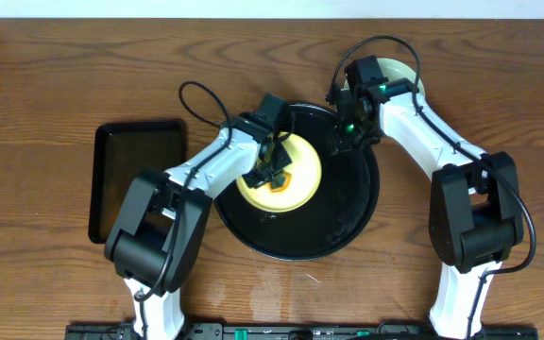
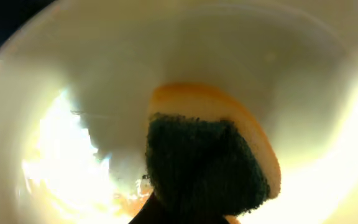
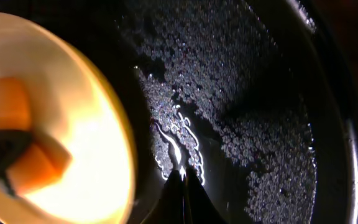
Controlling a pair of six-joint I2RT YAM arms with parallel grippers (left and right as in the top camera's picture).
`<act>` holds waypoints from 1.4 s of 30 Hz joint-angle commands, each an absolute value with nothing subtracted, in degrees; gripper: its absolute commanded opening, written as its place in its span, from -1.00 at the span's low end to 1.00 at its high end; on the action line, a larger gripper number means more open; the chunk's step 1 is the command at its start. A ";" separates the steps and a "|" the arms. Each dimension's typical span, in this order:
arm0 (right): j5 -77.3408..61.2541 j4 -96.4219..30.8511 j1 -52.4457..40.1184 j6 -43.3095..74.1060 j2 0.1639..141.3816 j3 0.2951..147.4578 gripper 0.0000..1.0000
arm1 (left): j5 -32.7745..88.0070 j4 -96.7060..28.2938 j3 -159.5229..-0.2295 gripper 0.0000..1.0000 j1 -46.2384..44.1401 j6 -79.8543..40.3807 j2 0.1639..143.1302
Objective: Clean dirty plates on tray and stack at the side
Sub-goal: 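Scrub the yellow plate with the sponge in the left gripper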
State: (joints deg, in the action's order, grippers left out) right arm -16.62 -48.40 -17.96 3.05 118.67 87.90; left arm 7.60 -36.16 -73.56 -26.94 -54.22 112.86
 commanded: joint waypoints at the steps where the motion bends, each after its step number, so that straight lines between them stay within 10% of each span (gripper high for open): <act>1: -15.79 -48.84 -18.41 3.81 118.85 87.68 -0.98 | -2.24 -40.62 -75.96 -0.85 -25.21 -54.96 112.77; 8: -19.27 -48.36 -18.48 3.46 118.85 87.68 -0.94 | -6.50 -43.64 -79.07 -0.86 -24.88 -52.34 109.73; 13: -25.10 -46.19 -19.29 2.07 118.85 87.66 -0.31 | -6.50 -43.66 -79.07 -0.85 -24.69 -52.34 107.83; 20: -20.80 -43.46 -22.31 1.63 121.14 87.66 -0.13 | 2.50 -40.38 -79.11 -0.85 -24.71 -46.89 105.75; 30: -11.42 -44.73 -26.24 3.79 124.53 87.66 -0.20 | 4.54 -40.27 -79.09 -0.85 -24.71 -46.74 105.78; 34: -11.38 -44.40 -26.72 3.84 124.55 87.64 -0.94 | 4.73 -39.90 -78.94 -0.85 -24.84 -46.78 105.89; 42: -11.38 -44.80 -26.72 5.63 124.55 87.64 -0.98 | 9.72 -33.50 -76.97 -0.85 -28.27 -51.75 109.71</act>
State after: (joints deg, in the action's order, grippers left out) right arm -13.02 -44.12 -26.13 4.36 123.24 88.07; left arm 6.22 -34.59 -77.62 -26.57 -49.80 107.37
